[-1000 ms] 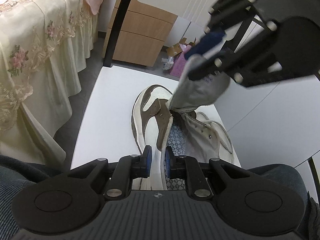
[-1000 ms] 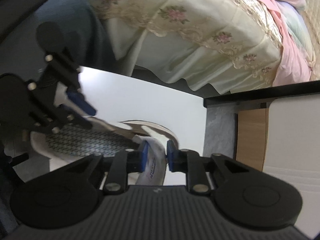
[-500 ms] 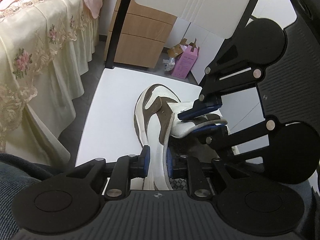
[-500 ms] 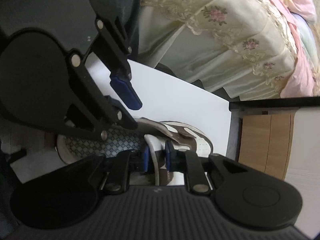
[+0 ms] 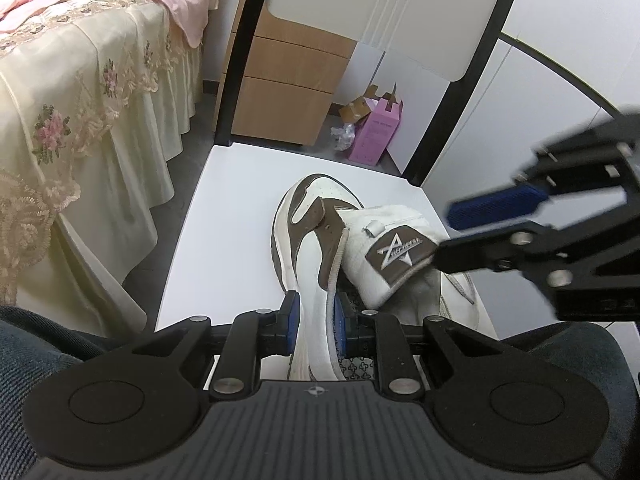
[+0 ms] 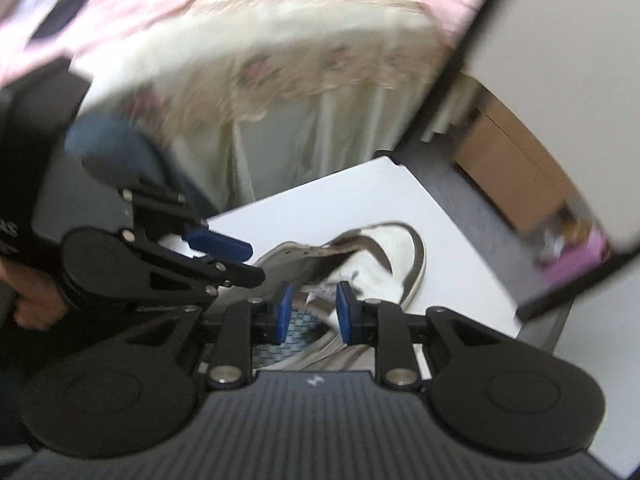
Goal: Lace up shoes with both hands
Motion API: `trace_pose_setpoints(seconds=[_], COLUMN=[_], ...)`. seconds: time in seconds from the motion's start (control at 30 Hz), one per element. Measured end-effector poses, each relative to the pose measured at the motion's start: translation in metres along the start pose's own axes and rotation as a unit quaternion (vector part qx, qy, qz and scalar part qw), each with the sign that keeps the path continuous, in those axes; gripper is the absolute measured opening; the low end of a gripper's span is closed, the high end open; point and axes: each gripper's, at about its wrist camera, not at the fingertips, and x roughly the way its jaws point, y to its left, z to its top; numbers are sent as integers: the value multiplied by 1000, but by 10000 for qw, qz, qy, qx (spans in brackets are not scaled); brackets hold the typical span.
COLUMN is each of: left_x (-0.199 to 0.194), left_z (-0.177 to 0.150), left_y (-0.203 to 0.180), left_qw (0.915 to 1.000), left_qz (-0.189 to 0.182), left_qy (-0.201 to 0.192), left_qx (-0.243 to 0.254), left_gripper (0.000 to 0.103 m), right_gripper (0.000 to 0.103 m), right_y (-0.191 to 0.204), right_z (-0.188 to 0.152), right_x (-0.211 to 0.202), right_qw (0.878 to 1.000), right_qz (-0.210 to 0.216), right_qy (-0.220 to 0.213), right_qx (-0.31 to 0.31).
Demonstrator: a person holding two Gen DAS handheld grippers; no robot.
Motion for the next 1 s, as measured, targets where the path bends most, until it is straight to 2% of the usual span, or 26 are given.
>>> trace_pose_setpoints(seconds=[0.17,0.3,0.5,0.6,0.67,0.7,0.83,0.9,0.93,1.0], left_x=[1,4,4,4,4,4,-7,-16,-19,-24], left_z=[-2,-5,-8,-10,-11,-12,-10,-7,-5,-2], left_y=[-5,-8,-14,-18,-19,-20,-23,-29,-33,-41], left_qw=[9999,9997,9995,9991,9988,9987,9976,9946,9927,9885], left_qz=[110,196,142,199,240,253,277,370,394,362], left_qy=[-32,7,-58,-87,-92,-92,-365,-639,-745,-876], left_qx=[70,123,262,352,411,427,511,729,860,1180], left_gripper=[21,21,21,21,21,21,22,42,57,60], right_gripper=[25,26,26,23,19,11,9,9,9,8], right_y=[-11,-16,-10,-14,-19,-21,-23,-29,-31,-36], right_z=[-38,-70,-88,-92,-97,-100,-102,-106,-108,-111], right_x=[-6,9,22,28,32,33,32,31,31,30], right_qw=[9893,9649,9388,9258,9174,9136,9142,9077,9042,8983], right_qz=[-99,-28,6,-139,2,64,126,246,322,454], right_qy=[-446,-689,-1302,-1489,-1658,-1733,-1804,-1844,-1865,-1914], right_qx=[1387,2533,3189,3471,3617,3677,3627,3761,3828,3928])
